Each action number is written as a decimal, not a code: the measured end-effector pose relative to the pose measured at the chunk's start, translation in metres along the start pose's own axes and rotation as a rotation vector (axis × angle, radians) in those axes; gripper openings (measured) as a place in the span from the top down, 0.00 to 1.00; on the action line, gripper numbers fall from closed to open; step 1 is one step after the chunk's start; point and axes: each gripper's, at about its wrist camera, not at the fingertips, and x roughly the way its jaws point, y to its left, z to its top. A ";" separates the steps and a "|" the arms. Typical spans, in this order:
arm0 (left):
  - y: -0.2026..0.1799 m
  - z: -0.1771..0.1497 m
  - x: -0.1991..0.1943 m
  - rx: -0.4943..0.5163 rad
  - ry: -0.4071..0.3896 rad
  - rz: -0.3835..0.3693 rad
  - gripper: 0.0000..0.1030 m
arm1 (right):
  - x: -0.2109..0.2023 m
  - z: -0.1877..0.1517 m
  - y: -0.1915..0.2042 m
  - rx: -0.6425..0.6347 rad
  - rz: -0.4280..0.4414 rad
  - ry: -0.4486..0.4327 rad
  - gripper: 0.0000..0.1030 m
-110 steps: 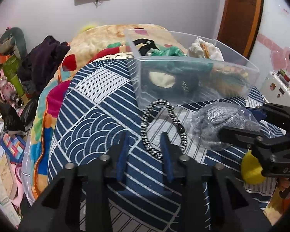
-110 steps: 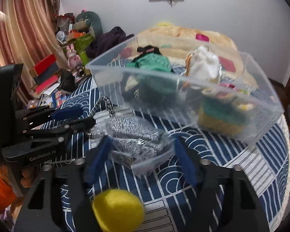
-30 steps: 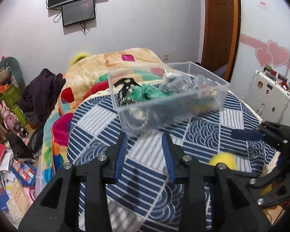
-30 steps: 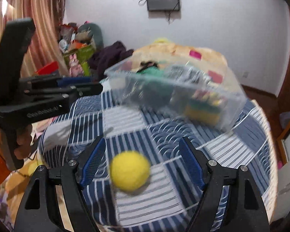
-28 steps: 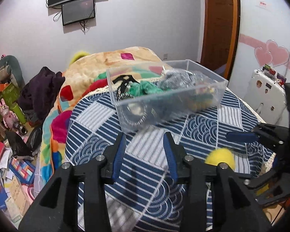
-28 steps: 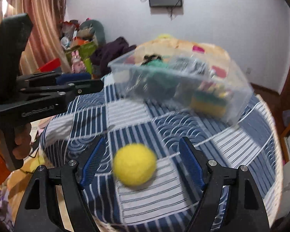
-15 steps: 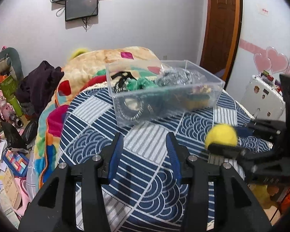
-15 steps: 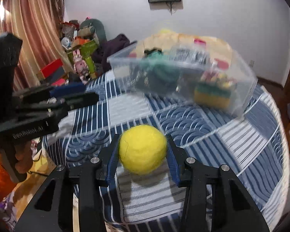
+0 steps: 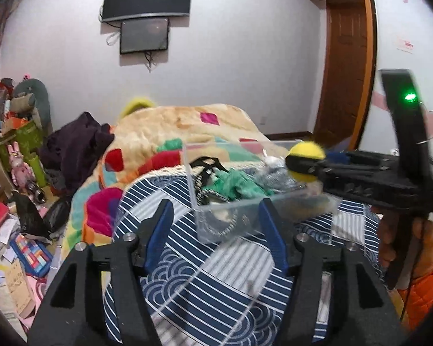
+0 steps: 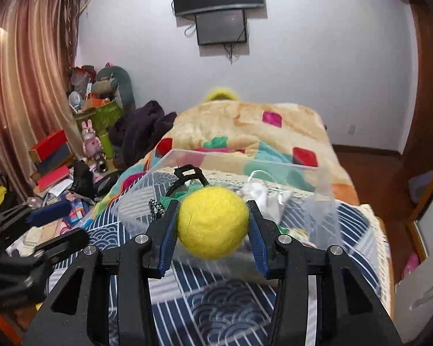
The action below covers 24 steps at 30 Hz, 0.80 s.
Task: Organize soft objects
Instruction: 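Lower the yellow ball into the box and open the right tool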
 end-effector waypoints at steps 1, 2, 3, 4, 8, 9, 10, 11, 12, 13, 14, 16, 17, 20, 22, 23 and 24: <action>0.001 0.000 0.001 0.001 0.000 0.006 0.39 | 0.010 0.000 0.002 -0.005 0.000 0.016 0.60; 0.001 0.000 0.003 0.001 0.002 0.012 0.39 | 0.012 -0.001 0.003 -0.010 -0.001 0.029 0.60; 0.002 0.000 0.005 0.001 0.003 0.016 0.39 | 0.020 -0.004 0.006 -0.019 -0.002 0.048 0.60; 0.002 -0.001 0.007 0.000 0.004 0.017 0.39 | 0.023 -0.007 0.007 -0.024 -0.003 0.060 0.60; 0.002 -0.004 0.008 0.000 0.008 0.019 0.39 | 0.038 -0.012 0.014 -0.066 -0.010 0.104 0.59; 0.002 -0.004 0.008 0.001 0.007 0.021 0.39 | 0.039 -0.014 0.016 -0.075 -0.020 0.105 0.58; 0.001 -0.004 0.008 0.002 0.007 0.021 0.39 | 0.036 -0.015 0.016 -0.077 -0.024 0.102 0.58; 0.001 -0.004 0.008 0.001 0.007 0.019 0.39 | 0.035 -0.013 0.014 -0.073 -0.025 0.103 0.55; 0.001 -0.003 0.007 0.001 0.004 0.016 0.39 | 0.031 -0.013 0.012 -0.062 -0.020 0.105 0.47; 0.001 -0.002 0.006 0.000 0.001 0.014 0.39 | 0.028 -0.013 0.009 -0.048 -0.011 0.105 0.43; 0.001 -0.001 0.004 -0.001 -0.005 0.012 0.39 | 0.026 -0.010 0.007 -0.039 -0.005 0.101 0.37; 0.000 0.003 0.000 -0.006 -0.024 0.006 0.39 | 0.017 -0.010 0.004 -0.032 0.003 0.084 0.36; -0.001 0.006 -0.002 -0.008 -0.031 0.004 0.39 | 0.010 -0.011 0.003 -0.034 0.007 0.075 0.36; -0.004 0.016 -0.012 -0.020 -0.064 -0.014 0.39 | -0.012 -0.009 0.002 -0.030 0.015 0.033 0.36; -0.007 0.024 -0.019 -0.025 -0.093 -0.025 0.39 | -0.033 -0.006 0.000 -0.027 0.009 -0.012 0.36; -0.009 0.027 -0.023 -0.026 -0.106 -0.030 0.39 | -0.045 -0.004 -0.001 -0.027 -0.001 -0.041 0.36; -0.010 0.032 -0.029 -0.028 -0.124 -0.038 0.39 | -0.054 -0.002 -0.002 -0.026 -0.008 -0.061 0.35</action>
